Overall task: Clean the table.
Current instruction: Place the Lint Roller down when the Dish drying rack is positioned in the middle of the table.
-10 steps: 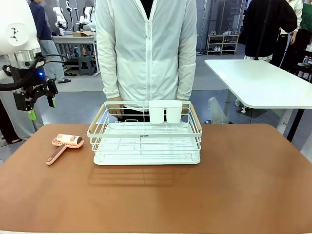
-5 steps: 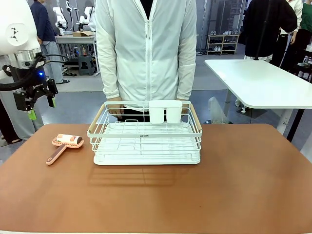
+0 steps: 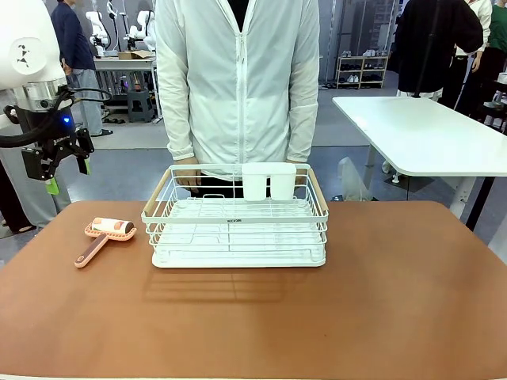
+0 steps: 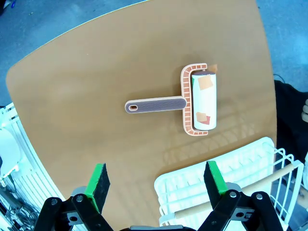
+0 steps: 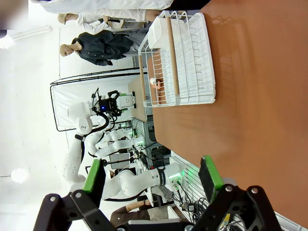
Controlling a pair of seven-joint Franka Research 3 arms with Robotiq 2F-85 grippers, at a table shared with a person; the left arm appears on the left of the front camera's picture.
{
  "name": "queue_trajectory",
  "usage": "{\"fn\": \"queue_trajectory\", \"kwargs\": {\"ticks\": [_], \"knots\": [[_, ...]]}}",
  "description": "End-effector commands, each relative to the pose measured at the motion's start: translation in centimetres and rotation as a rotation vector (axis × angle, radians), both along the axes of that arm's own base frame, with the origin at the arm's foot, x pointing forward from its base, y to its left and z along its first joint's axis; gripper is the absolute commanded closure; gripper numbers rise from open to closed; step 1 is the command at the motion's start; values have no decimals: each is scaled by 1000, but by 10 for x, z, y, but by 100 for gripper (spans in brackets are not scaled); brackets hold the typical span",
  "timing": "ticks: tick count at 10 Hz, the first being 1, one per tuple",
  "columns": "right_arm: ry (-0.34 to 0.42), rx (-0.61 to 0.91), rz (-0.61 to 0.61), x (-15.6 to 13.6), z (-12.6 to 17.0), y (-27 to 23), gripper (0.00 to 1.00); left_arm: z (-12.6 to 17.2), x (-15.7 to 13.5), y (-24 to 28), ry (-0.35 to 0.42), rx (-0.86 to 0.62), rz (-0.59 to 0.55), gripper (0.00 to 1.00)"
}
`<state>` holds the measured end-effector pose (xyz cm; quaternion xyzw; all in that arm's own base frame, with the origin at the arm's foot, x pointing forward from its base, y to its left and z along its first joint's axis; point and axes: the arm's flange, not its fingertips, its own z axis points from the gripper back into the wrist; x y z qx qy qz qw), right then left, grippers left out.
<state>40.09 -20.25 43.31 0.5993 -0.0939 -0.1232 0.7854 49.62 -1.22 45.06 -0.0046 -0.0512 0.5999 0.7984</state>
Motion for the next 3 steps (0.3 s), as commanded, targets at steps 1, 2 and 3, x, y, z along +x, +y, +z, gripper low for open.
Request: {"fn": "queue_trajectory", "kwargs": {"ticks": [1,2,3], "knots": [[-5,0,-1,-1,2,0,0,3,-2,1,-5,-1,3,0],[-5,0,-1,-1,2,0,0,3,-2,1,-5,-1,3,0],[-5,0,-1,-1,2,0,0,3,-2,1,-5,-1,3,0]]}}
